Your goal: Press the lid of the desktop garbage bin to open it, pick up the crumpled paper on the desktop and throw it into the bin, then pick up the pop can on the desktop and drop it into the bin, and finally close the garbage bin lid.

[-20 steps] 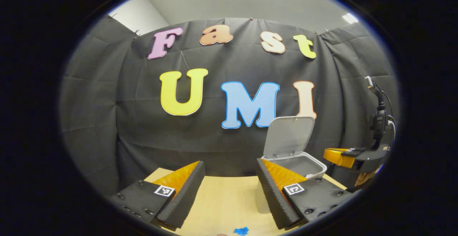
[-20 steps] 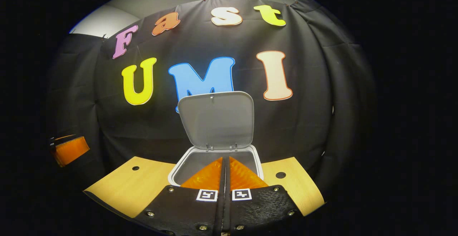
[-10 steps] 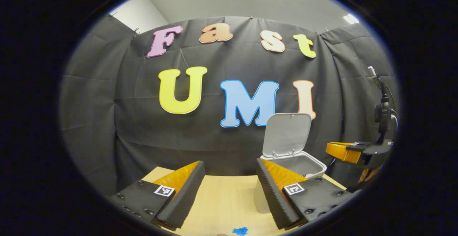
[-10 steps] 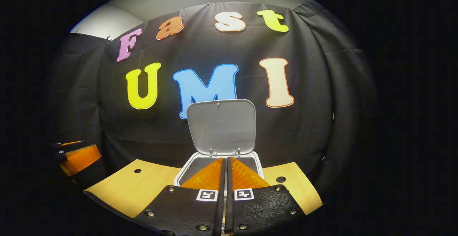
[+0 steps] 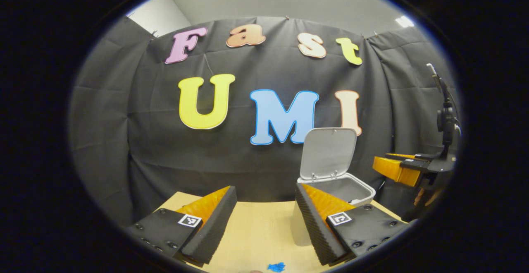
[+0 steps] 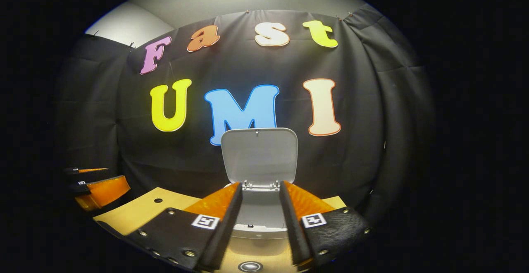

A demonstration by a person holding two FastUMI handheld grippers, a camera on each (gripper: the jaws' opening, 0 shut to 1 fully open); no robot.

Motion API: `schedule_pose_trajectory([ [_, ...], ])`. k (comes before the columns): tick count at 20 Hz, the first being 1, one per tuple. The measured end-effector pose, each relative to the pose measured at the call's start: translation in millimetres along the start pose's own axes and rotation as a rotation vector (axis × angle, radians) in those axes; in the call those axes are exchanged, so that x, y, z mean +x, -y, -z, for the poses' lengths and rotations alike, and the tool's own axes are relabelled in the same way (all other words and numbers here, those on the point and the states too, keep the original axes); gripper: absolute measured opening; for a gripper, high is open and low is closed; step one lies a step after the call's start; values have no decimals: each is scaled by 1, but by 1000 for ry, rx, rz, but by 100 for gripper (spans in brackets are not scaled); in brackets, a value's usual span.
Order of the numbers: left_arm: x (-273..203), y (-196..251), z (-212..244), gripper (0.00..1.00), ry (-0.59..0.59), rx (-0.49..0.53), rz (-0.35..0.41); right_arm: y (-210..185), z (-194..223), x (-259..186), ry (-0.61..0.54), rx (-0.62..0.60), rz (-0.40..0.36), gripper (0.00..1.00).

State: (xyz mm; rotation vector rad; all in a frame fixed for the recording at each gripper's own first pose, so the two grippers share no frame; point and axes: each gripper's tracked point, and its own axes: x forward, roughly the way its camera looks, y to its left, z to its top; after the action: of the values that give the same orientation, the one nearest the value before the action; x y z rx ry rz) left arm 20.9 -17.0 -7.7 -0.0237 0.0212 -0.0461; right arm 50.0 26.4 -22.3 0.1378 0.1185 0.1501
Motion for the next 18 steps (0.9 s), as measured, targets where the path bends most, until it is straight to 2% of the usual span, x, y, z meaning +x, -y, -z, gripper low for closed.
schedule_pose_trajectory([
  [2,0,2,3,95,-5,-1,6,1,-2,-1,4,-5,7,97],
  [3,0,3,5,95,-7,0,9,3,-5,-2,9,-8,12,92],
  [12,7,9,18,96,-30,0,35,8,-16,-12,35,-13,36,92],
  [18,11,10,67,95,-109,2,44,9,-22,-18,47,-29,43,92],
])
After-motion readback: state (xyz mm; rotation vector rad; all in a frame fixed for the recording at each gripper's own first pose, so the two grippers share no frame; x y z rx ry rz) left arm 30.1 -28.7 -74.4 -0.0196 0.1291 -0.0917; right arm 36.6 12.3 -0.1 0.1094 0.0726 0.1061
